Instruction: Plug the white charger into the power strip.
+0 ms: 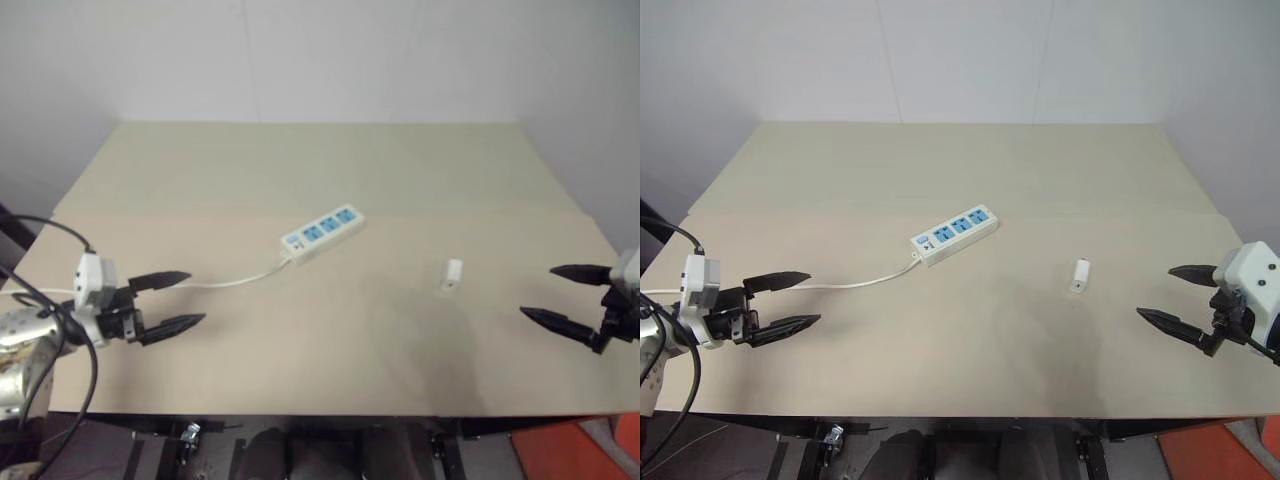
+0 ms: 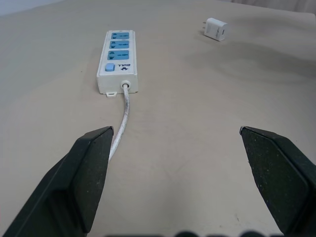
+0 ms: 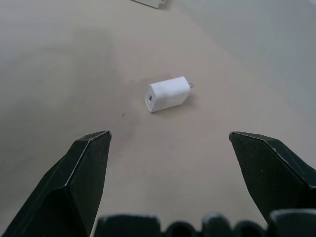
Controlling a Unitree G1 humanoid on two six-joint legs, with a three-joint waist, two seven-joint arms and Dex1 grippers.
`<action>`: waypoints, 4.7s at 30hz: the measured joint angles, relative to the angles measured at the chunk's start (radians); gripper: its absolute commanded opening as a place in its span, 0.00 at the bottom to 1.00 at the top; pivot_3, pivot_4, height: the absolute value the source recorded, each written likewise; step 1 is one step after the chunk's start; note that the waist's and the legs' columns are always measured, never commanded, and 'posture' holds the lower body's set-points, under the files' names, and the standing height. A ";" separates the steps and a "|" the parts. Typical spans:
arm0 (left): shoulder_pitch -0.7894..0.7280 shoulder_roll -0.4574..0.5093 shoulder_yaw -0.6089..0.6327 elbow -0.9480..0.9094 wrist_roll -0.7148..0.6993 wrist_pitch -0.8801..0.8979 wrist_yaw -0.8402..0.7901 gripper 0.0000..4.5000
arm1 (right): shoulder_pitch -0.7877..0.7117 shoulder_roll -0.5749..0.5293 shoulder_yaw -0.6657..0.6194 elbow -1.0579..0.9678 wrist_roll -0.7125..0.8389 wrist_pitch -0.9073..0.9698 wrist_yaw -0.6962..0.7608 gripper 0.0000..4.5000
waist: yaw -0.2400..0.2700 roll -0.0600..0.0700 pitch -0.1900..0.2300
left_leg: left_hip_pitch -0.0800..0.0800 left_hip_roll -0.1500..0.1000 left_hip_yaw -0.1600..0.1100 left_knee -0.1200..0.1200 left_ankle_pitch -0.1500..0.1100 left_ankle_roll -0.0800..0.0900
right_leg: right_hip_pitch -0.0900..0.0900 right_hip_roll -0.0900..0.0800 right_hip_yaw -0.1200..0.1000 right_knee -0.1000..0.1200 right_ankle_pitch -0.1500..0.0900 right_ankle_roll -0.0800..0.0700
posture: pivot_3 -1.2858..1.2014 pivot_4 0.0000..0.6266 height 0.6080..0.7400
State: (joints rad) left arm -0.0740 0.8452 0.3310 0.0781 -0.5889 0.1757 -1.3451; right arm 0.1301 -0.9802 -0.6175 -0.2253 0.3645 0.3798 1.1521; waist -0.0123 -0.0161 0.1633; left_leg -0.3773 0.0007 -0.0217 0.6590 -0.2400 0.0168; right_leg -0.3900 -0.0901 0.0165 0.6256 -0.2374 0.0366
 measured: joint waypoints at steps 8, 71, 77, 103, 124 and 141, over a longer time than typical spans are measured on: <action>-0.016 0.000 -0.001 0.002 0.017 -0.004 0.001 0.99 | 0.007 -0.011 -0.001 -0.051 0.032 0.029 -0.006 1.00 | 0.001 0.000 0.000 | 0.000 0.000 0.000 0.000 0.000 0.000 | 0.000 0.000 0.000 0.000 -0.001 0.001 | 0.52 0.24 1.00; -0.228 -0.120 -0.313 0.145 0.401 0.035 0.168 0.01 | -0.289 0.121 0.603 -0.352 -0.003 0.203 -0.361 1.00 | -0.018 -0.004 -0.001 | -0.007 -0.001 -0.003 0.001 0.000 0.001 | -0.010 0.000 0.001 0.005 0.001 0.000 | 0.52 0.24 1.00; -0.124 -0.144 -0.294 0.024 0.364 0.058 0.228 0.25 | -0.322 0.134 0.620 -0.331 -0.021 0.190 -0.358 1.00 | 0.009 -0.004 -0.001 | -0.004 -0.001 -0.003 0.001 0.000 0.001 | -0.005 0.000 -0.001 0.002 0.001 0.000 | 0.52 0.24 1.00; -0.164 -0.391 -0.240 0.209 0.323 -0.339 0.404 1.00 | -0.300 0.176 0.632 -0.274 -0.068 0.142 -0.354 1.00 | 0.015 -0.004 -0.001 | -0.006 -0.004 -0.003 0.002 0.000 0.001 | -0.006 0.001 -0.002 0.002 0.002 0.000 | 0.52 0.24 1.00; -0.327 -0.452 -0.282 0.500 0.343 -0.478 0.342 0.74 | -0.231 0.177 0.606 -0.285 -0.103 0.141 -0.393 1.00 | 0.024 -0.003 -0.002 | 0.000 -0.004 -0.003 0.001 0.000 0.001 | 0.001 0.000 -0.003 0.002 0.001 0.000 | 0.52 0.24 1.00; -0.325 -0.376 -0.374 0.378 0.304 -0.308 0.098 0.72 | -0.685 -0.135 0.800 0.339 -0.414 -0.682 0.029 1.00 | 0.005 -0.003 -0.002 | 0.002 -0.004 0.005 0.001 0.000 0.001 | 0.002 0.000 -0.003 -0.001 0.000 0.001 | 0.52 0.24 1.00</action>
State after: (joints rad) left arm -0.3995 0.4692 -0.0427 0.4564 -0.2847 -0.1320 -1.2466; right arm -0.5544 -1.1153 0.1825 0.1140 -0.0494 -0.3024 1.1811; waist -0.0069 -0.0189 0.1609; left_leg -0.3757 -0.0030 -0.0164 0.6600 -0.2403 0.0178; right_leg -0.3882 -0.0897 0.0138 0.6245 -0.2371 0.0380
